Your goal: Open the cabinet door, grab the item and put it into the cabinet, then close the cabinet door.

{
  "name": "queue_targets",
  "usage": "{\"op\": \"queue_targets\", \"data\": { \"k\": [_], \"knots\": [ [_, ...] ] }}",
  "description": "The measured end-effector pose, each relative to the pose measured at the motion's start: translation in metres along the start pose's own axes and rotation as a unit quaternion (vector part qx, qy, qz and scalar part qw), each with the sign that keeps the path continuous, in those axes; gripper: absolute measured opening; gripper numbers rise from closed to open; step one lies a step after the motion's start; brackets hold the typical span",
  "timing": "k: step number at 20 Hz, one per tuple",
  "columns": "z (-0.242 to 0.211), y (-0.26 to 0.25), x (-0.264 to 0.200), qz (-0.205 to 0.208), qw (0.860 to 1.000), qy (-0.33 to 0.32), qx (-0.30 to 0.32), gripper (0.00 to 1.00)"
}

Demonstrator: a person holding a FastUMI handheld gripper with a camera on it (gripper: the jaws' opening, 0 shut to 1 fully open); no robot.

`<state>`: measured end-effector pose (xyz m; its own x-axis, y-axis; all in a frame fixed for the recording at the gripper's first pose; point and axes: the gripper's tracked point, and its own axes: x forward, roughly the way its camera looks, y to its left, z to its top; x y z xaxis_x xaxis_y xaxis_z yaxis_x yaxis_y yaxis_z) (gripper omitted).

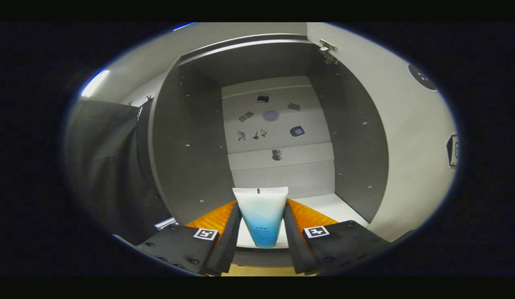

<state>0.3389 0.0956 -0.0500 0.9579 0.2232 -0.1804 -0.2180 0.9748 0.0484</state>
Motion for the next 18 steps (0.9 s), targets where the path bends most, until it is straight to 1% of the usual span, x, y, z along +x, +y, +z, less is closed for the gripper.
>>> {"op": "queue_targets", "data": {
  "k": [2,4,9,12,14,16,18],
  "knots": [
    [-0.012,-0.003,0.023,-0.009,1.0,0.003,-0.01,0.61],
    [-0.028,-0.002,0.038,-0.014,1.0,0.019,-0.013,0.62],
    [-0.051,-0.006,0.063,-0.022,0.999,0.035,-0.01,0.62],
    [-0.063,-0.011,0.069,-0.025,0.999,0.042,-0.009,0.62],
    [-0.063,-0.011,0.07,-0.024,0.999,0.035,-0.013,0.62],
    [-0.064,-0.005,0.069,-0.011,0.999,0.035,-0.017,0.62],
    [-0.064,-0.005,0.068,-0.007,0.999,0.034,-0.018,0.7]
  ]
}}
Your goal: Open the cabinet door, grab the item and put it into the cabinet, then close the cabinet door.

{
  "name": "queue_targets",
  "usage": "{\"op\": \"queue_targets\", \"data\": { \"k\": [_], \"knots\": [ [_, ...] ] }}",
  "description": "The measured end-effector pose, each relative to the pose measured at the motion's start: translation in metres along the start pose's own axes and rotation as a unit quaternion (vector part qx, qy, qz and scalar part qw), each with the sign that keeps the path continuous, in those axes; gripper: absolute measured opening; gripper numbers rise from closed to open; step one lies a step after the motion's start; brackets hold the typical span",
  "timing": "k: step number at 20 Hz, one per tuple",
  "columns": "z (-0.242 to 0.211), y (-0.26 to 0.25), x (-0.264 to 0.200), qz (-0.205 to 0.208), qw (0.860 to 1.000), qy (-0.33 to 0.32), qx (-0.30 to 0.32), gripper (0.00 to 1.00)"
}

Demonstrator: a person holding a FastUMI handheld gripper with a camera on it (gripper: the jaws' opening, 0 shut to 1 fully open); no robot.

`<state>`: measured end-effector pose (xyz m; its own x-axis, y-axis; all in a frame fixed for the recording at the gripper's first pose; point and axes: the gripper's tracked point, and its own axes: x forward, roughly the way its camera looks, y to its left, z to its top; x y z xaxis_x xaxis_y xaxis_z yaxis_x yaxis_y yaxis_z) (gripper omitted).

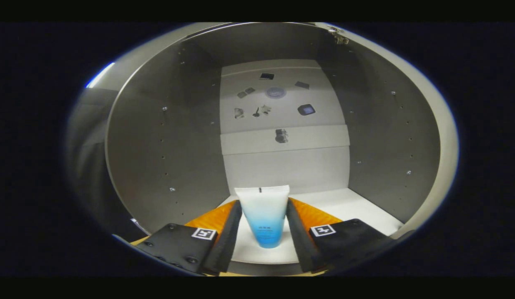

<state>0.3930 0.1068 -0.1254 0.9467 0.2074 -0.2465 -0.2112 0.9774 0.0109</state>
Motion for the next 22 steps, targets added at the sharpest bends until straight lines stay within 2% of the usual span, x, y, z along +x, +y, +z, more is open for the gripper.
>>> {"op": "queue_targets", "data": {
  "k": [5,9,18,22],
  "knots": [
    [0.013,0.001,-0.015,-0.006,1.0,-0.019,-0.004,0.86],
    [0.04,0.018,-0.048,0.007,0.999,-0.05,-0.009,0.97],
    [0.078,0.086,-0.187,0.103,0.992,-0.066,-0.024,0.97],
    [0.084,0.084,-0.267,0.111,0.989,-0.097,-0.029,0.97]
  ]
}}
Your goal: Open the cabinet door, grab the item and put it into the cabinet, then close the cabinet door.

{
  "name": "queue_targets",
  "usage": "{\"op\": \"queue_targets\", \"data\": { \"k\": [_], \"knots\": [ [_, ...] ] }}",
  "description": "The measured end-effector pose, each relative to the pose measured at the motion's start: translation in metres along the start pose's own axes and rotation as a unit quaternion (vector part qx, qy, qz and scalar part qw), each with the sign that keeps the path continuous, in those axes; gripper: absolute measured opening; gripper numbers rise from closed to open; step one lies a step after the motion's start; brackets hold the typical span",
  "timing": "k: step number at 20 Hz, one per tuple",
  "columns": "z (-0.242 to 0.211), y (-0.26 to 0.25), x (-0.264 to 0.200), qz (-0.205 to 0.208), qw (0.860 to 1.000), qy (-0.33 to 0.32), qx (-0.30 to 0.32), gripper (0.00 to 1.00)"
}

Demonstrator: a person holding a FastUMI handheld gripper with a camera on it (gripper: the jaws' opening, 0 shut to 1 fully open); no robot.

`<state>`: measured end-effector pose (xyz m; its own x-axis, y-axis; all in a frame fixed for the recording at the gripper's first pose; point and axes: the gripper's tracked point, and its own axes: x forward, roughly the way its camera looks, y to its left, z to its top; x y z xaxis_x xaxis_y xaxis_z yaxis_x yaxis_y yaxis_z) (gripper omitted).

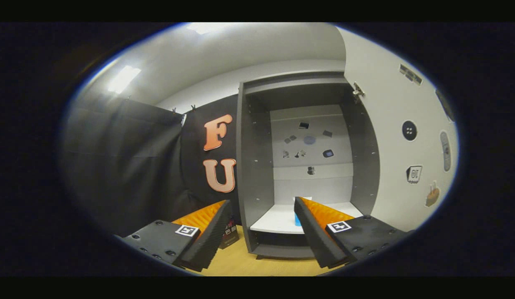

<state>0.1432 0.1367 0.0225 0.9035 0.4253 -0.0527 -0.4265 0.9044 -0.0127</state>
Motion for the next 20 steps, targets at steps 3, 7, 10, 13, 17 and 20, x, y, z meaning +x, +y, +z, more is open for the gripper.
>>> {"op": "queue_targets", "data": {
  "k": [3,7,10,13,17,20],
  "knots": [
    [0.013,-0.002,-0.065,0.0,1.0,-0.01,-0.008,0.96],
    [0.027,-0.017,-0.149,-0.027,0.998,-0.012,-0.056,0.96],
    [0.033,-0.043,-0.208,-0.085,0.993,-0.003,-0.086,0.96],
    [0.039,-0.083,-0.255,-0.162,0.982,0.001,-0.099,0.97],
    [0.053,-0.147,-0.296,-0.243,0.966,-0.02,-0.08,0.97],
    [0.057,-0.207,-0.308,-0.303,0.951,-0.032,-0.061,0.98]
  ]
}}
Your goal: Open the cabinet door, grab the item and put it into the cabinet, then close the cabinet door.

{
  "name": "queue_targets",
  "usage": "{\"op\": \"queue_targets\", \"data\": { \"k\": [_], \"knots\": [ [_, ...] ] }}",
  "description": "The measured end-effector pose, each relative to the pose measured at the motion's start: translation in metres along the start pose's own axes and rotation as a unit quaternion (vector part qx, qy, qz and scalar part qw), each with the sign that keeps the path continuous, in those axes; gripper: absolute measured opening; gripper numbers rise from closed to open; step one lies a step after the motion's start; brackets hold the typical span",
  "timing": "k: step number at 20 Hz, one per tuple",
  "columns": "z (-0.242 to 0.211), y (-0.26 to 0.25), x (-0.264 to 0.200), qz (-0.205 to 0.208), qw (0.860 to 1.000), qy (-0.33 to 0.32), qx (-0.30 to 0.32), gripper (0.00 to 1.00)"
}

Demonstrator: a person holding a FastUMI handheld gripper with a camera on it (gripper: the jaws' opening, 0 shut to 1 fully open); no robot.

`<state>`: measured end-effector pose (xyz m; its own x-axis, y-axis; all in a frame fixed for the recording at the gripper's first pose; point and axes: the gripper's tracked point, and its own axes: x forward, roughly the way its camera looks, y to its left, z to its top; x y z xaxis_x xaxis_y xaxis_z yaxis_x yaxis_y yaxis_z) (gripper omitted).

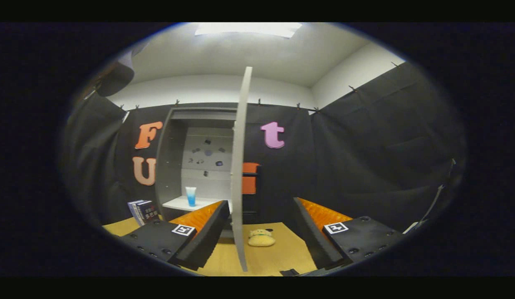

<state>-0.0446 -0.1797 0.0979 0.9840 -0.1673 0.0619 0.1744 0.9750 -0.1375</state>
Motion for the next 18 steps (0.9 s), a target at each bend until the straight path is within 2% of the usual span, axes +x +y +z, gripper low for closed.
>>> {"op": "queue_targets", "data": {
  "k": [3,7,11,18],
  "knots": [
    [-0.015,-0.03,0.031,-0.024,0.998,0.014,0.048,0.99],
    [-0.033,-0.045,0.067,-0.016,0.994,0.03,0.108,0.97],
    [-0.035,-0.031,0.083,0.001,0.996,0.027,0.088,0.97],
    [-0.029,-0.013,0.08,-0.007,0.999,0.029,0.028,0.95]
  ]
}}
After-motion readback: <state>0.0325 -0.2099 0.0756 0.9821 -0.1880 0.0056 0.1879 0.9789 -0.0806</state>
